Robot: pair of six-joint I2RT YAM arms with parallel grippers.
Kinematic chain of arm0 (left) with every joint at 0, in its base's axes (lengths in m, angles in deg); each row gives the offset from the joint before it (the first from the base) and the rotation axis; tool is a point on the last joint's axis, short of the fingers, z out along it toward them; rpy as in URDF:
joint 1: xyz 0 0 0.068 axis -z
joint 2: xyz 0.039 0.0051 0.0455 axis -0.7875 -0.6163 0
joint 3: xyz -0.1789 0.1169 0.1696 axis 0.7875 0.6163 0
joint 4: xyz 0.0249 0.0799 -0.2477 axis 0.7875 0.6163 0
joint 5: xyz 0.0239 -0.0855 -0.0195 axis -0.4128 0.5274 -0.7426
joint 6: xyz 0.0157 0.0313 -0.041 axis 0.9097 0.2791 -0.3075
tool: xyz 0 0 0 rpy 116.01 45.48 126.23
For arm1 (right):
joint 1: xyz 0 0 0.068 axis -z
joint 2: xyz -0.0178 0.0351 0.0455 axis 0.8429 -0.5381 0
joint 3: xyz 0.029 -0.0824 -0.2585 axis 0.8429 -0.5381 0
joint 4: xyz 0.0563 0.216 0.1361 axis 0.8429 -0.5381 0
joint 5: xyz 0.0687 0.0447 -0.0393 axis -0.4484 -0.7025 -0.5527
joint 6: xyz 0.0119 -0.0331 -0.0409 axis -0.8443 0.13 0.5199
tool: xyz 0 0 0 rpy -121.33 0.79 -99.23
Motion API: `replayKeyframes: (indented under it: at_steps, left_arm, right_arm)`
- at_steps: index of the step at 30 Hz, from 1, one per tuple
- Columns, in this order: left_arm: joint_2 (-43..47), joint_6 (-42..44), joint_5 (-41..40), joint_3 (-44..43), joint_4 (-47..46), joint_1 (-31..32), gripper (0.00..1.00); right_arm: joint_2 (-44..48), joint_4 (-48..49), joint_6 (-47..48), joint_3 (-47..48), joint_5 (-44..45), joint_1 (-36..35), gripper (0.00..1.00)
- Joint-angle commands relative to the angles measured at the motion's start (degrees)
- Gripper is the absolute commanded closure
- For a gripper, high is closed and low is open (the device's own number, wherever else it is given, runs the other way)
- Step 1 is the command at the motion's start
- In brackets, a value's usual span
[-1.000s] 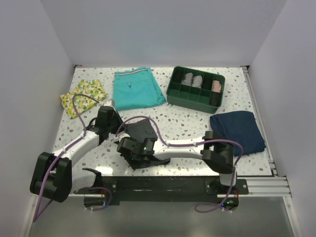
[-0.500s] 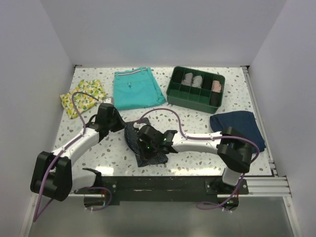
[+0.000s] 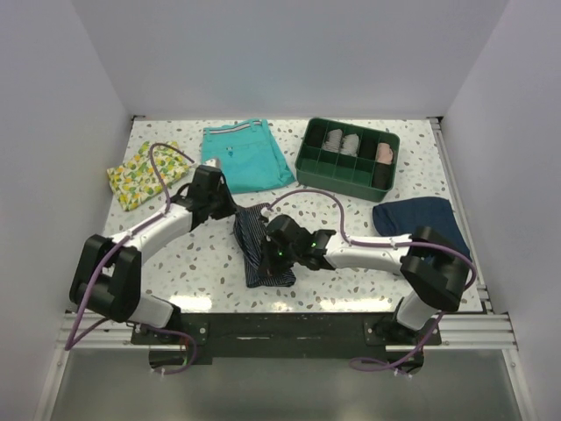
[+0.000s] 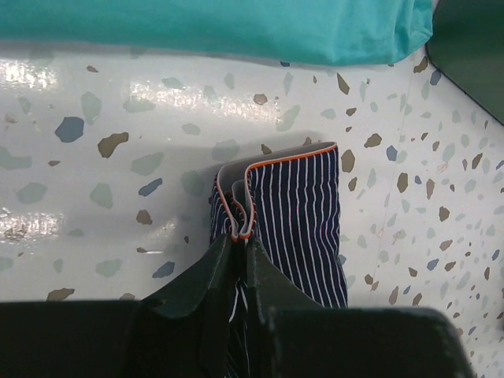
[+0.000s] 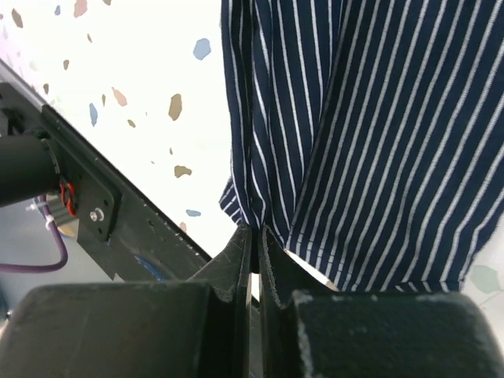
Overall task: Roll the underwear
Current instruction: Fold the underwear at the center of the board.
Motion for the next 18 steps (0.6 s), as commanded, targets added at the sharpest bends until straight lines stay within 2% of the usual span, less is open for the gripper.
replayKeyframes:
  at_steps: [1,18]
  left_arm:
    - [-2.9,-1.3,-2.8,-5.2,0.1,2.2,1.00]
    - [-14.0,-2.4,-3.7,-16.1,2.1,6.7,1.00]
  right_arm:
    - [2.7,3.5,-2.6,-2.2,0.4,0.7,1.00]
    - [8.5,10.9,-12.3,-14.5,6.6,2.6,1.00]
